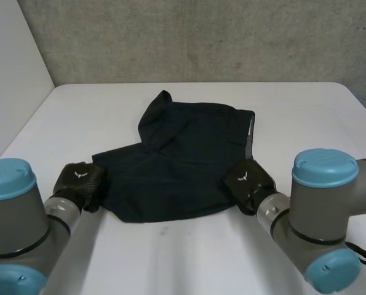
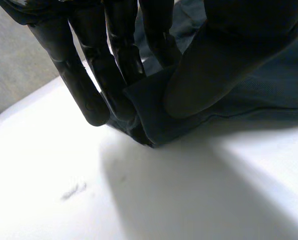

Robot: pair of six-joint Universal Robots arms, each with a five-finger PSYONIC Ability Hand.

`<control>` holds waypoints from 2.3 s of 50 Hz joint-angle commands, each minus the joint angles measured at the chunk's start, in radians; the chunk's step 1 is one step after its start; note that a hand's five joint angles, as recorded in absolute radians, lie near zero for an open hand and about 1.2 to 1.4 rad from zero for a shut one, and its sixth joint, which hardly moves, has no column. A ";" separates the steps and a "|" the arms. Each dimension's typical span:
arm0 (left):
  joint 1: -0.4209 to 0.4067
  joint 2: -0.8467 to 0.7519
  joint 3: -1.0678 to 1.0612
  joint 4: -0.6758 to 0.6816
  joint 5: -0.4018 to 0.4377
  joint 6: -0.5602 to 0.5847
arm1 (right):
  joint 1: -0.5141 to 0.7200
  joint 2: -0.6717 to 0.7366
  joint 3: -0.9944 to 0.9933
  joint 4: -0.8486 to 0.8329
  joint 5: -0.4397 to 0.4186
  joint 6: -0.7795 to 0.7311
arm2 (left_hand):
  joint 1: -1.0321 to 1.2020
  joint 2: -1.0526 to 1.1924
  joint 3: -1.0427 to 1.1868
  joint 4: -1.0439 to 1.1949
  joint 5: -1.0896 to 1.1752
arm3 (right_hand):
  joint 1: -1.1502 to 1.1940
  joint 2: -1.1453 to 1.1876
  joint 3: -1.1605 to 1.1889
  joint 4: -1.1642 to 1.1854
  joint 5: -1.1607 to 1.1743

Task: Fold the shorts.

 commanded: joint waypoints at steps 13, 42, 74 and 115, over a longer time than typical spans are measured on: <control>0.145 0.153 -0.157 -0.100 0.181 0.000 | -0.078 -0.114 0.111 0.106 -0.087 0.220 | -0.374 -0.434 -0.425 -0.438 -0.396 | 0.420 0.218 0.209 0.201 0.228; 0.197 0.087 -0.196 -0.012 0.241 0.069 | -0.078 -0.108 0.125 0.092 -0.110 0.239 | -0.413 -0.472 -0.463 -0.476 -0.434 | 0.420 0.218 0.209 0.201 0.228; 0.134 0.582 -0.128 -0.221 0.239 0.092 | -0.078 -0.444 0.027 0.245 -0.087 0.122 | 0.256 0.197 0.206 0.193 0.235 | 0.420 0.218 0.209 0.201 0.228; -0.052 -0.076 0.935 -0.267 -0.012 0.141 | -0.046 -0.092 -0.649 0.086 0.123 -0.114 | 0.256 0.197 0.206 0.193 0.235 | 0.420 0.218 0.209 0.201 0.228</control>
